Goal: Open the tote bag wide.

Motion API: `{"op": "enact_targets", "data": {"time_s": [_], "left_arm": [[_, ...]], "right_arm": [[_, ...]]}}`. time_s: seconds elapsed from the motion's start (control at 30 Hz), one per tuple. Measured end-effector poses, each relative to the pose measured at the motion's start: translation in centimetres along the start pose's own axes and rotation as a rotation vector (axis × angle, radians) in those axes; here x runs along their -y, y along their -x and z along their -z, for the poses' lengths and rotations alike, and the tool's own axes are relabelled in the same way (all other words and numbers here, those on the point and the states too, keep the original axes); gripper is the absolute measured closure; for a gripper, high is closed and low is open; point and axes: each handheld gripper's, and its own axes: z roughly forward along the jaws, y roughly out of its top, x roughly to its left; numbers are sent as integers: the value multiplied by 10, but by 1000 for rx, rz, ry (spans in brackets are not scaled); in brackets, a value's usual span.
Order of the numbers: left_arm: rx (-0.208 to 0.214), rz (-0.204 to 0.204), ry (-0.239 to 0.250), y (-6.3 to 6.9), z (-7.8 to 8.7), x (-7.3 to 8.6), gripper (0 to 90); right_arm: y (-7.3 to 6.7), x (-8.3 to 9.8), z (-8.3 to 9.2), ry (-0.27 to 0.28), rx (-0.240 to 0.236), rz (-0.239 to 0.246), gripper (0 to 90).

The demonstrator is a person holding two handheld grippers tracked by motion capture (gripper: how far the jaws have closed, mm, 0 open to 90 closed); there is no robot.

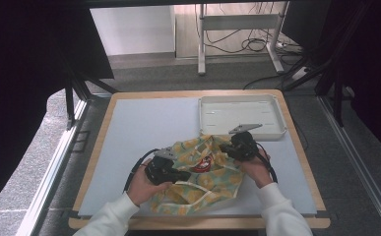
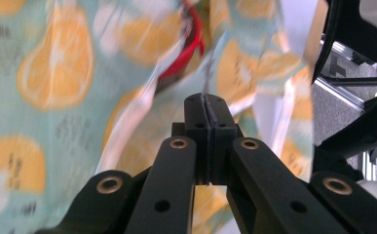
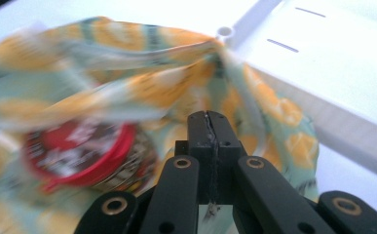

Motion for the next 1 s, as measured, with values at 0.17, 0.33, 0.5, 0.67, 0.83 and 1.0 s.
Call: {"op": "enact_targets", "data": {"time_s": [0.17, 0.33, 0.5, 0.67, 0.83, 1.0], "left_arm": [[-13, 3, -4, -5, -7, -16, 900], [-60, 40, -6, -21, -7, -24, 900], [-82, 115, 18, -45, -6, -23, 900], [-133, 147, 18, -62, -11, -22, 900], [-193, 161, -4, -79, -22, -20, 900], [-224, 187, -24, -94, -27, -22, 900]], "right_arm": [[-17, 13, 13, -3, -31, 34, 886], [-32, 30, 7, -58, -55, 62, 885], [-40, 47, -2, -111, -72, 82, 885], [-44, 62, -5, -152, -81, 95, 885], [-44, 71, -5, -165, -95, 101, 886], [-43, 80, -3, -173, -115, 101, 886]]}}
